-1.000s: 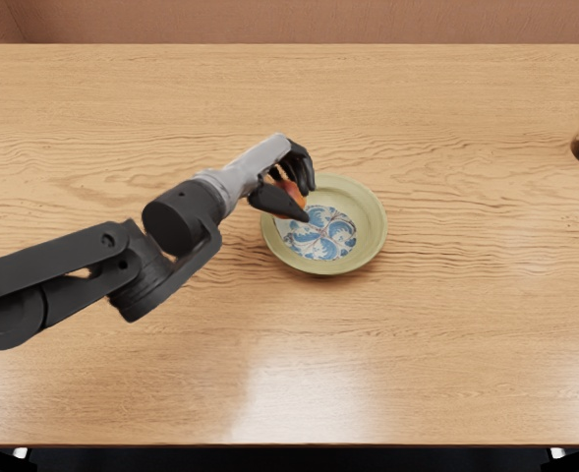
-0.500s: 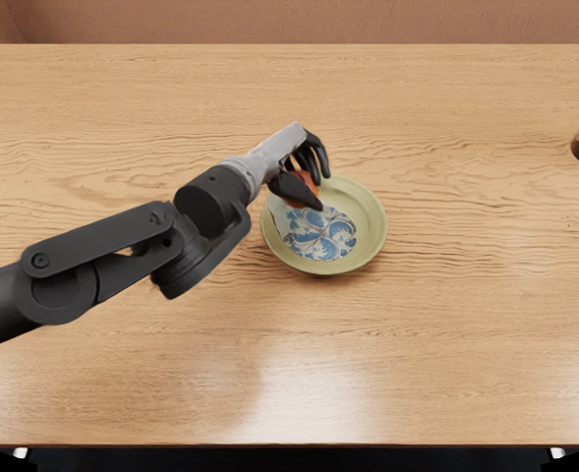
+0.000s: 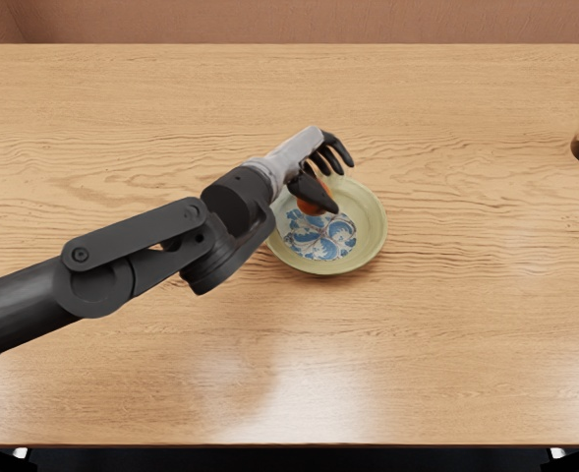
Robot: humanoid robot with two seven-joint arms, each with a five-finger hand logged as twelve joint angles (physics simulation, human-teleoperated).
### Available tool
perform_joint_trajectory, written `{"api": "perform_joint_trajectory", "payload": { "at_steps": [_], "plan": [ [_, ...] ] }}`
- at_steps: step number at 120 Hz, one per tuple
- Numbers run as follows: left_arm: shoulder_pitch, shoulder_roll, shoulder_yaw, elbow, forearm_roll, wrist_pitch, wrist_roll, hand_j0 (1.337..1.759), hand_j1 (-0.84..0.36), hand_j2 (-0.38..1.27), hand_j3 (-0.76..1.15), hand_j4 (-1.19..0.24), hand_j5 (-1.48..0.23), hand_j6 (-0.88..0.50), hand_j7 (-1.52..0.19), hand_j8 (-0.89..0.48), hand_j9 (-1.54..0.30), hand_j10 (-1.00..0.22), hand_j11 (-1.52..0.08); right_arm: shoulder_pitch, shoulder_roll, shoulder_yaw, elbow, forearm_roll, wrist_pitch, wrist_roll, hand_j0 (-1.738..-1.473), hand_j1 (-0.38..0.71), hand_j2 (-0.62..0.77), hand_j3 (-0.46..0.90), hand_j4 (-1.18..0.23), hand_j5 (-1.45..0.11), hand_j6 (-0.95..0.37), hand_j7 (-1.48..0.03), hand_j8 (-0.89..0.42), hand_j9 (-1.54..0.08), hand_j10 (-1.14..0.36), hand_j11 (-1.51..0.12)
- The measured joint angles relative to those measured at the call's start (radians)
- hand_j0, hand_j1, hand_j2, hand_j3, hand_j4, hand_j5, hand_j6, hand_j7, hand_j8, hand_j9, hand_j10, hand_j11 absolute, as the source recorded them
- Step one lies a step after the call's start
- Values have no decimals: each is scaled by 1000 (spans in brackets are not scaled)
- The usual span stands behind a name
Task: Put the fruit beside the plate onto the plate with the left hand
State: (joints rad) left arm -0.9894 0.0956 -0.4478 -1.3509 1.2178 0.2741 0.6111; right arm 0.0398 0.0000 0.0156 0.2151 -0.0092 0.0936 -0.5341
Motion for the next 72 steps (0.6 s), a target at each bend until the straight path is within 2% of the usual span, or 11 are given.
{"api": "perform_joint_trajectory", "payload": {
  "at_steps": [24,36,44,56,64,72],
  "plan": [
    [4,0,-8,-3,-4,1,0,1656,-174,127,0,-472,-618,-470,-617,-434,-616,-437,-621,0,0,0,0,0,0,0,-1658,-349,0,0,0,0,0,0,0,0,0,0],
    [32,13,-35,-53,-50,4,0,1657,-34,89,0,-341,-447,-340,-446,-318,-445,-320,-448,0,0,0,0,0,0,0,-1658,-349,0,0,0,0,0,0,0,0,0,0],
    [36,60,-75,-93,-218,5,0,1657,67,66,0,-252,-329,-251,-328,-235,-327,-236,-330,0,0,1,2,1,0,-1,-1658,-349,0,0,0,0,0,0,0,0,0,0],
    [36,223,-168,-142,-531,-24,0,1658,169,42,0,-161,-210,-161,-209,-152,-209,-152,-210,0,0,1,4,2,1,-1,-1658,-349,0,0,0,0,0,0,0,0,0,0],
    [34,353,-202,-164,-734,-133,0,1658,215,32,0,-121,-157,-122,-156,-115,-156,-115,-157,-1,0,1,7,3,1,-1,-1658,-349,0,0,0,0,0,0,0,0,0,0],
    [41,487,-217,-176,-937,-301,0,1658,248,24,0,-92,-118,-93,-118,-88,-118,-88,-119,-1,0,1,11,4,4,-1,-1658,-349,0,0,0,0,0,0,0,0,0,0]
  ]
}}
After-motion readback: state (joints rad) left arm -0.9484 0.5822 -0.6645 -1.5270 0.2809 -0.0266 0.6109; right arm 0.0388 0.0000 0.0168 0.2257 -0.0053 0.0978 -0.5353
